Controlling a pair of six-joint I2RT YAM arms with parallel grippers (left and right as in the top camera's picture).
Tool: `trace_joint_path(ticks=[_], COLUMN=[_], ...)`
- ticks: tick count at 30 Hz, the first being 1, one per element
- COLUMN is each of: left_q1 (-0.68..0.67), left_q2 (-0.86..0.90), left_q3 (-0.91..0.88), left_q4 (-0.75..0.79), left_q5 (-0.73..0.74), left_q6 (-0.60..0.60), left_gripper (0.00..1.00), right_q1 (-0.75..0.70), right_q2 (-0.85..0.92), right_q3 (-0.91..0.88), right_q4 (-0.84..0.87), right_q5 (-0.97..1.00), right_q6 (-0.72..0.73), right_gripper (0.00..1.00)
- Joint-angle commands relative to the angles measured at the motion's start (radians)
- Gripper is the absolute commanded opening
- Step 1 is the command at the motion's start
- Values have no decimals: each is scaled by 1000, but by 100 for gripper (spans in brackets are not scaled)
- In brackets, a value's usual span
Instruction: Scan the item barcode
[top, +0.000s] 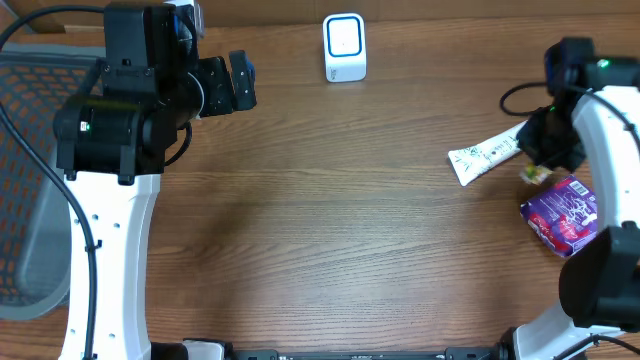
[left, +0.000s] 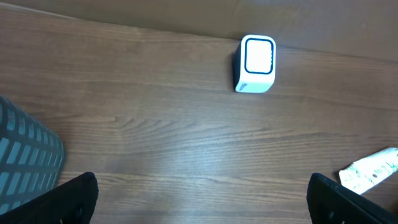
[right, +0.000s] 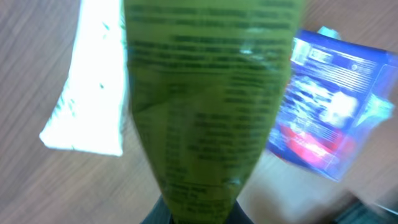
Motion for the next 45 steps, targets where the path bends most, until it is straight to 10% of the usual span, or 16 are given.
trace_joint_path(ticks=[1, 6, 9, 13, 20, 21, 38, 45], left_q1=[-2, -2, -2, -2, -2, -2, -2, -2], left_q2=[3, 3, 3, 3, 3, 3, 3, 3], left_q3=[7, 7, 7, 7, 7, 7, 7, 7], left_q4=[3, 3, 3, 3, 3, 3, 3, 3], left_q5=[-6, -6, -6, -6, -6, -6, -6, -6], left_q6=[15, 15, 16, 15, 15, 15, 16, 15], left_gripper=[100, 100, 99, 100, 99, 100, 99, 100], right_q1=[13, 13, 13, 15, 85, 98, 139, 98], right_q2=[0, 0, -1, -17, -230, -265, -688, -906], right_q3=[-128, -220, -186, -21, 388, 399, 396, 88], right_q4=[146, 232, 216, 71, -270, -270, -248, 104], right_q5=[10, -20, -28, -35, -144, -179, -342, -366], right_q6=[71, 74, 62, 12, -123, -154, -362, -610], right_gripper=[4, 4, 51, 72, 81, 100, 100, 100])
